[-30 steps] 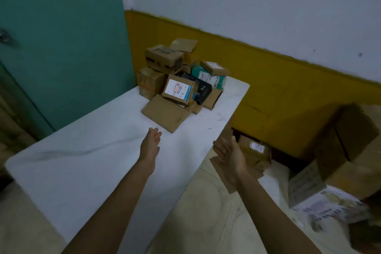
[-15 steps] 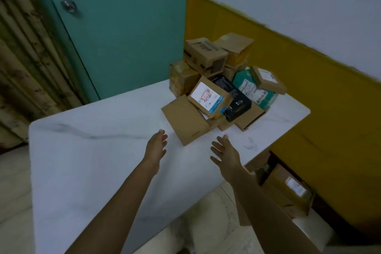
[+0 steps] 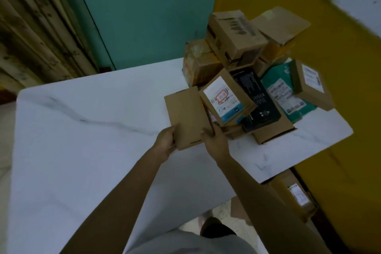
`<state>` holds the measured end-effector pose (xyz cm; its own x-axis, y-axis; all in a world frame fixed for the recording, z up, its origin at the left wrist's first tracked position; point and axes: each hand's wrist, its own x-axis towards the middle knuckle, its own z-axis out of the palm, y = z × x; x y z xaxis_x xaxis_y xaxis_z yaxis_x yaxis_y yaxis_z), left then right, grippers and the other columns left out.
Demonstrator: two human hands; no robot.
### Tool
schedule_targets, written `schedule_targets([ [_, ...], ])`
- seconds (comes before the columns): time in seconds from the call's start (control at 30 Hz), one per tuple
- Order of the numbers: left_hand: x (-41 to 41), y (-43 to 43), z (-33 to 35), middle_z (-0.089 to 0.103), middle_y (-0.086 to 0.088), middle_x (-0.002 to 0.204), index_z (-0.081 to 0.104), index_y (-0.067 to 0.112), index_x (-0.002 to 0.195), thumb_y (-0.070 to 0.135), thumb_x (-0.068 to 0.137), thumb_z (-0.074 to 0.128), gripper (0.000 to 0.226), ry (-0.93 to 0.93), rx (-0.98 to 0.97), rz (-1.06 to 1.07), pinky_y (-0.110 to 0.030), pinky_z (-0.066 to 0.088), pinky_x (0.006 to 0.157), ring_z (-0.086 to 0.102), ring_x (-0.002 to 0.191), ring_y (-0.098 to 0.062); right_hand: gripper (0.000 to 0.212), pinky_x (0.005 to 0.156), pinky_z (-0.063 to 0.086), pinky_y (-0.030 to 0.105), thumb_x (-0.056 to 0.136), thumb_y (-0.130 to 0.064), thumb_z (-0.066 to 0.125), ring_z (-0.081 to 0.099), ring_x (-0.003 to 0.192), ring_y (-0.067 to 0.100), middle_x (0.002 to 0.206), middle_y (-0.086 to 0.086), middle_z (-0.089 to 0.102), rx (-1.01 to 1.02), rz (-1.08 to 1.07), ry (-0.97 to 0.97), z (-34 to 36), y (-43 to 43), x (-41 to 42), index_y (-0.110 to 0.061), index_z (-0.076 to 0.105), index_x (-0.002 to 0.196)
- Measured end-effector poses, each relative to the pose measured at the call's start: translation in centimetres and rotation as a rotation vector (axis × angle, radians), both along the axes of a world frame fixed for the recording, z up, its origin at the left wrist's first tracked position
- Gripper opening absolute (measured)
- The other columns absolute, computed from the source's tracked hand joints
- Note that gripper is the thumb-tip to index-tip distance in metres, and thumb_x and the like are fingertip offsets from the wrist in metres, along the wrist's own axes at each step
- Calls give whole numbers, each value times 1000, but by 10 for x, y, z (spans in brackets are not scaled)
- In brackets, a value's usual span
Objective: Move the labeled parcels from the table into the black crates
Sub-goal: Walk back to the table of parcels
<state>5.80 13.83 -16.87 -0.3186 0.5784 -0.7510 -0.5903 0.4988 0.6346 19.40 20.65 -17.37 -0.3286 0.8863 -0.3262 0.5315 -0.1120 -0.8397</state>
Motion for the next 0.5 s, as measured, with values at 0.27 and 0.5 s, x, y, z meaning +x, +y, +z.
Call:
schedule_targets([
  [0.27, -5, -17, 2, 46, -6, 141, 41, 12, 139, 45, 93, 54, 59, 109, -148, 145, -35, 43, 89, 49, 109, -24, 24, 76, 43, 14, 89, -14, 65, 55, 96, 4, 107, -8, 58, -216, 103, 145, 15, 12, -30, -27, 56, 107],
  [0.5, 3, -8, 38, 71, -6, 109, 63, 24, 117, 70, 77, 50, 63, 52, 258, 221, -37, 54, 81, 66, 105, -25, 29, 85, 51, 16, 94, -17, 59, 59, 108, 2, 118, -10, 63, -73, 428, 385, 43, -18, -51, -28, 55, 121],
])
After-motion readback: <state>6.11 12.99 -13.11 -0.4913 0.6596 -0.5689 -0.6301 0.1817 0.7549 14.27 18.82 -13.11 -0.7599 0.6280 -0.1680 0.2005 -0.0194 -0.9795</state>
